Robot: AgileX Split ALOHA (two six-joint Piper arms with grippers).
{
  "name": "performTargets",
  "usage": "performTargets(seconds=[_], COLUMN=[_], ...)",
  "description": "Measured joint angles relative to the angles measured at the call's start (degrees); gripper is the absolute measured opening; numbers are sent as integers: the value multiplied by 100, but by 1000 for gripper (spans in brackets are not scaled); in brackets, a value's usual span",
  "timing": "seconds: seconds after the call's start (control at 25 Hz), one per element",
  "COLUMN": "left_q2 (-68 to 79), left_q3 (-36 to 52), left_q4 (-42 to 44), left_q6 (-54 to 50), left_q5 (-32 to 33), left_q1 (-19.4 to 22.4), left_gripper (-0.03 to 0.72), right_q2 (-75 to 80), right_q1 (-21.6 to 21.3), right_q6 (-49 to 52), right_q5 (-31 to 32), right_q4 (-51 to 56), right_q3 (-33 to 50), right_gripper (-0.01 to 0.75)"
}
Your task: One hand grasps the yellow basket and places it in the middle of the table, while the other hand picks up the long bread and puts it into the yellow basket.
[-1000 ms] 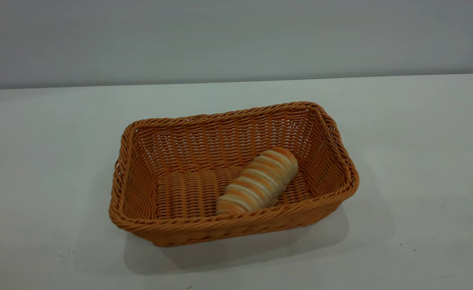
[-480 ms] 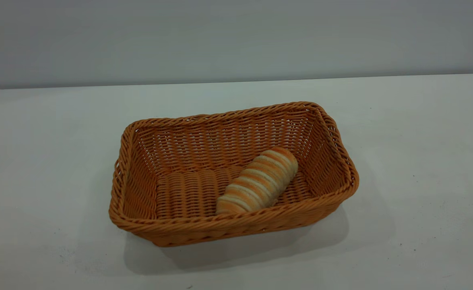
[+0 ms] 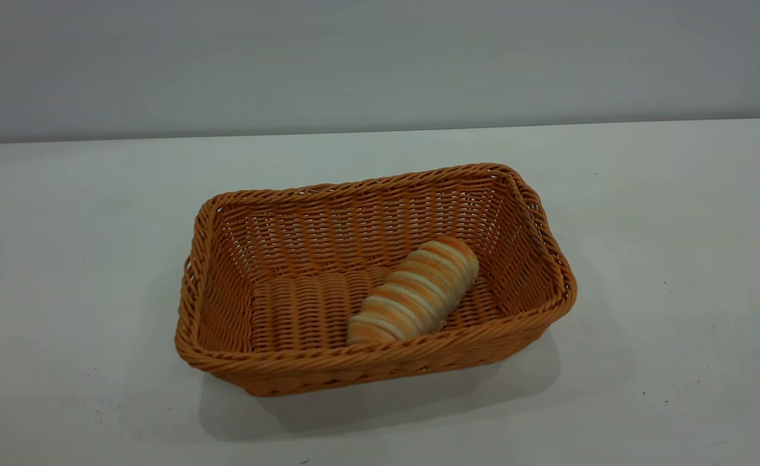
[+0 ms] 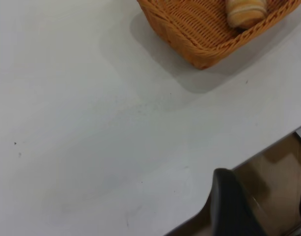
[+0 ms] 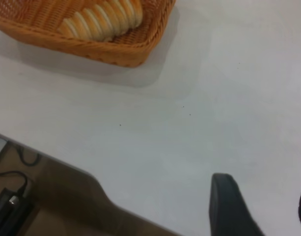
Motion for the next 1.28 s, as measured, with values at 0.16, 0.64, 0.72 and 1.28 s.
performTargets(seconds=[0.16,0.64,0.72,1.28], left_q2=[-12,-254,-254,-254], left_q3=[0,0,0,0], left_q4=[0,0,0,0], left_q6=[0,0,0,0], left_q5=[0,-4,-4,-4], left_q1=[0,2094,2433,3017], left_gripper=[417,416,416,416], right_q2=[0,0,0,0], right_q1=[0,-1385,-1564,-1741], right_q6=[0,0,0,-4], right_q5=[0,0,0,0], right_q4=[2,40,46,46], right_q3=[0,0,0,0], right_gripper=[331,331,331,331])
